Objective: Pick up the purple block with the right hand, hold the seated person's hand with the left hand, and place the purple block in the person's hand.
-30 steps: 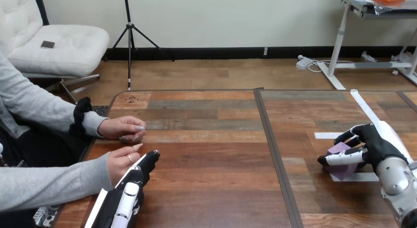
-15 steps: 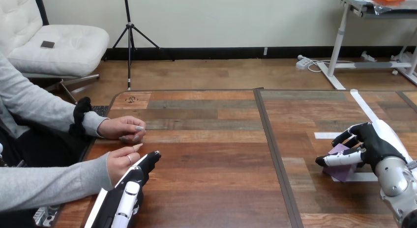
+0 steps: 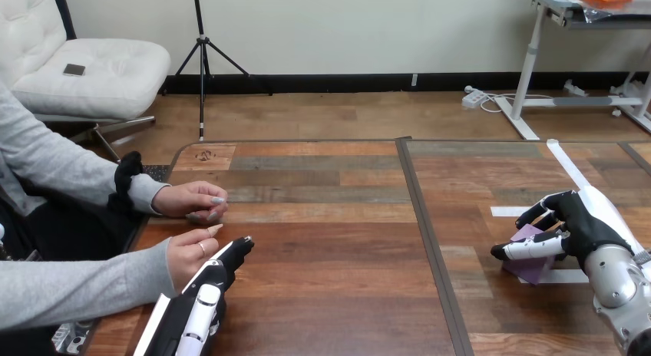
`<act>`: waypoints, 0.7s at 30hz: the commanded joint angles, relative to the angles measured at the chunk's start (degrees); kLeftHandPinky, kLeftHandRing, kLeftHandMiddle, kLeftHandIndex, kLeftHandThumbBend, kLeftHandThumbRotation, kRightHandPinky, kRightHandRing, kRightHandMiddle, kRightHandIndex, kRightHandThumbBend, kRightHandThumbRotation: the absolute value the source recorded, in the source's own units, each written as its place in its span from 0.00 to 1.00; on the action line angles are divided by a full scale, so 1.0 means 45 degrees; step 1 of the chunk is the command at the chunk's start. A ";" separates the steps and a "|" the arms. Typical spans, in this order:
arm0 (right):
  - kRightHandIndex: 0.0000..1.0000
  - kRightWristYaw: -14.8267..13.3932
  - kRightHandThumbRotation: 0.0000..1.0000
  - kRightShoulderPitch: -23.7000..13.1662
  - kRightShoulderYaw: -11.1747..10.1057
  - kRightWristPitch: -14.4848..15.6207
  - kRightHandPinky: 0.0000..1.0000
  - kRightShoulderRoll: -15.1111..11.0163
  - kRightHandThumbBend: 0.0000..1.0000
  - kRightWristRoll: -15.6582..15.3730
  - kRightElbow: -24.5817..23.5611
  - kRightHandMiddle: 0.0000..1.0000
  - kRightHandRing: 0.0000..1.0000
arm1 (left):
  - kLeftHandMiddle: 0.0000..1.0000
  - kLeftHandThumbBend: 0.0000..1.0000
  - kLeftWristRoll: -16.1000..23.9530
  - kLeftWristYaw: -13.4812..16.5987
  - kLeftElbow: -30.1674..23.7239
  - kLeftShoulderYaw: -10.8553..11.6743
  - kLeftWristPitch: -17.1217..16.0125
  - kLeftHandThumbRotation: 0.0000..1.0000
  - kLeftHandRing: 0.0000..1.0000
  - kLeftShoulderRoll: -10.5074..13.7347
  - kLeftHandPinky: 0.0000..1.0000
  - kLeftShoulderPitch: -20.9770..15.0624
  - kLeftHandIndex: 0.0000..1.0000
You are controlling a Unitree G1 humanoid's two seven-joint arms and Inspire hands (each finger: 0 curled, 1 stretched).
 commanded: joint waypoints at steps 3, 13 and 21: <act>0.48 -0.0008 0.00 -0.0435 0.0076 -0.0326 0.39 -0.0365 0.88 -0.0050 -0.0173 0.47 0.44 | 0.94 0.44 -0.0018 0.0009 -0.0539 -0.0067 -0.0007 1.00 0.98 0.0027 1.00 -0.0502 0.88; 0.47 -0.0067 0.00 -0.0481 0.0196 -0.0566 0.37 -0.0481 0.89 -0.0206 -0.0228 0.47 0.42 | 0.93 0.41 0.0064 0.0005 -0.0619 -0.0066 0.0054 1.00 0.97 0.0109 1.00 -0.0479 0.87; 0.47 0.0006 0.00 -0.0534 0.0140 -0.0849 0.37 -0.0526 0.89 -0.0188 -0.0288 0.47 0.42 | 0.93 0.46 0.0039 0.0001 -0.0635 -0.0044 0.0025 1.00 0.97 0.0100 1.00 -0.0463 0.87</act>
